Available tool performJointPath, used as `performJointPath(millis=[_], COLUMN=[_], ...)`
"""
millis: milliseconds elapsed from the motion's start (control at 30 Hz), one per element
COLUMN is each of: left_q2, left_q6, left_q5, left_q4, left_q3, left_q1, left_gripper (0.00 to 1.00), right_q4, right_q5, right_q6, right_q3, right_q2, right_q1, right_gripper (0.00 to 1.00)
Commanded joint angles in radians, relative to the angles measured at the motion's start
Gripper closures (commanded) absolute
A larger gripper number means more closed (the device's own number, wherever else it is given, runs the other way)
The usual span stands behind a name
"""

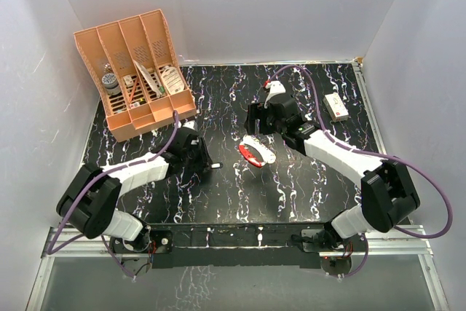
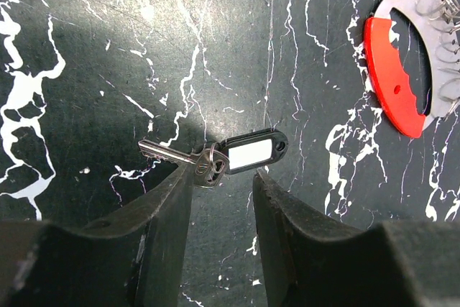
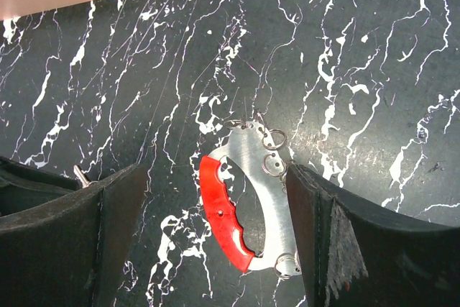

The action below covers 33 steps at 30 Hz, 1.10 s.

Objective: Put the keys on the keyring

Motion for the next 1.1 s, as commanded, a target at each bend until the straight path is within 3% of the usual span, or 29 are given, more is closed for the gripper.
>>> performJointPath(millis=[0,1067], left_q2=[-0.003,0.068], left_q6=[-0.013,-0.011], left_q5=[-0.017,-0.052], left_q4=[0.018,0.013], left_q3=[0.007,0.06], left_q1=[-0.009,-0.034], left_gripper=[0.63,0.72], right_q4=[0.044,0.045], right_q5=[0.025,0.05], right_q6=[-0.009,-0.02], right_q3=[-0.004,-0.024], right_q2=[-0.05,-0.046], right_q1=[-0.001,0.0], right_gripper=[0.22,0.19])
